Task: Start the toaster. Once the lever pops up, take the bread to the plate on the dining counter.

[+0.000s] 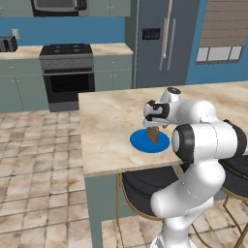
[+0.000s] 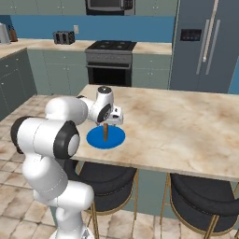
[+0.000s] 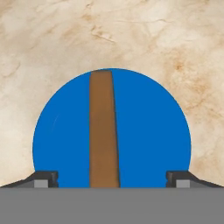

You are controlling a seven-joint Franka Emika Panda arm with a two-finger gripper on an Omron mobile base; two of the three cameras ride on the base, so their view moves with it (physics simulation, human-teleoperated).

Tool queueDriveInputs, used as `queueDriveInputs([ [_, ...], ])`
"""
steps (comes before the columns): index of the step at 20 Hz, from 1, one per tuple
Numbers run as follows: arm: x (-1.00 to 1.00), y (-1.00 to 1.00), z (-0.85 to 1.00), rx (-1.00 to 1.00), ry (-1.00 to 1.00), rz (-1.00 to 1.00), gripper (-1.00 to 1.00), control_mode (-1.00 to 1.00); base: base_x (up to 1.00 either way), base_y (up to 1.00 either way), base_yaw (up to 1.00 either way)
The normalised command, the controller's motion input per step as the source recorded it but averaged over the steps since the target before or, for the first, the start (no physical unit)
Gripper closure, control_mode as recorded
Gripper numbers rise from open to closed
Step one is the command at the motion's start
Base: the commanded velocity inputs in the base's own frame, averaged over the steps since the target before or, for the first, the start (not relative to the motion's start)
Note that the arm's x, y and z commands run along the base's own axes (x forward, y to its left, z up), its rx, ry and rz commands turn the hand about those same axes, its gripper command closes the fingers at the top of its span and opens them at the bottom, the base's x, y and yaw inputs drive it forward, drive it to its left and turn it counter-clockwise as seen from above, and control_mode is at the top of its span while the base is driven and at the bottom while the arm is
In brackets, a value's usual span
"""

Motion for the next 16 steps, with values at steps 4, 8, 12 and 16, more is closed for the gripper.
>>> queueDriveInputs([
  [4,-0.14,0.00,0.13,0.00,0.00,0.00,-1.00,-1.00,0.00,0.00,0.00],
  [8,-0.43,0.00,0.43,0.00,-0.02,0.01,-1.00,-1.00,0.00,0.00,0.00],
  [12,-0.56,0.00,0.51,0.00,-0.05,0.03,-1.00,-1.00,0.00,0.00,0.00],
  [16,-0.41,0.04,0.50,0.00,-0.01,0.05,-1.00,-1.00,0.00,0.00,0.00],
])
